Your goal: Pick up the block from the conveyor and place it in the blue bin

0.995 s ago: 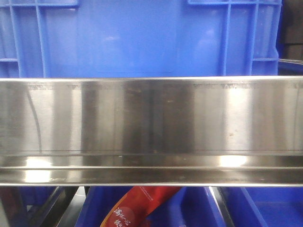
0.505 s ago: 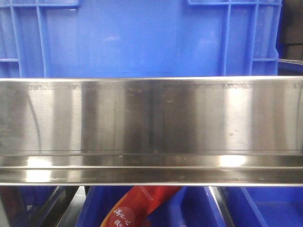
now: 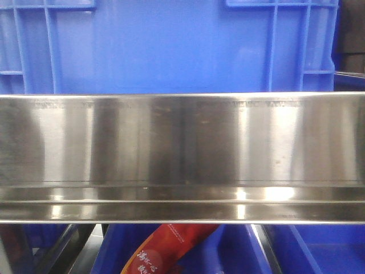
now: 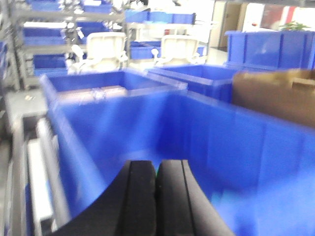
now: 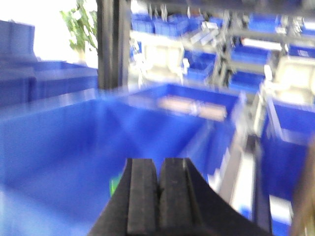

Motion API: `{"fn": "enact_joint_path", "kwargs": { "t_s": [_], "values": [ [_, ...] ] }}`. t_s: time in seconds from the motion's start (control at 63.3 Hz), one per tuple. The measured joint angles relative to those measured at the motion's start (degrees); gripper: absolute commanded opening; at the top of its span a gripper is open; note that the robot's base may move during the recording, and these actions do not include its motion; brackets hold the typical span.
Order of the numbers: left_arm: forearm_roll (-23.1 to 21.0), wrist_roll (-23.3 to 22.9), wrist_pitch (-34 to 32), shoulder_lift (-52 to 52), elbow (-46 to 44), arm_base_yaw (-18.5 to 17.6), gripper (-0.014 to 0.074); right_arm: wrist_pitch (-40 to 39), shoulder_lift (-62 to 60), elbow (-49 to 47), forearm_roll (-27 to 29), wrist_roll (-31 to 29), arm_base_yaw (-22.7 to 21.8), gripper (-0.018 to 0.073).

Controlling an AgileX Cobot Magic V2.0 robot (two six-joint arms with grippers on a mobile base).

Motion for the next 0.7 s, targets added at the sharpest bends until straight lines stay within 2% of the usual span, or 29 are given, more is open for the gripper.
{"fn": "enact_joint_path", "kwargs": {
  "t_s": [0.253,0.363,0.695],
  "values": [
    [-0.41,0.0,0.12,-18.93,18.78,0.85,-0.0111,1.03,-15.19,17.65,-0.15,0.98,0.0,-0.0162],
    [-0.41,0.0,0.12,-24.26,23.45,0.85,-0.0111,1.27,-18.94,21.36,-0.15,1.08,0.0,-0.0162],
    [-0.51,0.0,-0.12,-32.11,25.65,0.85,-0.0111,0.92,-21.74,22.04,-0.15,1.18,0.0,-0.0162]
  ]
}}
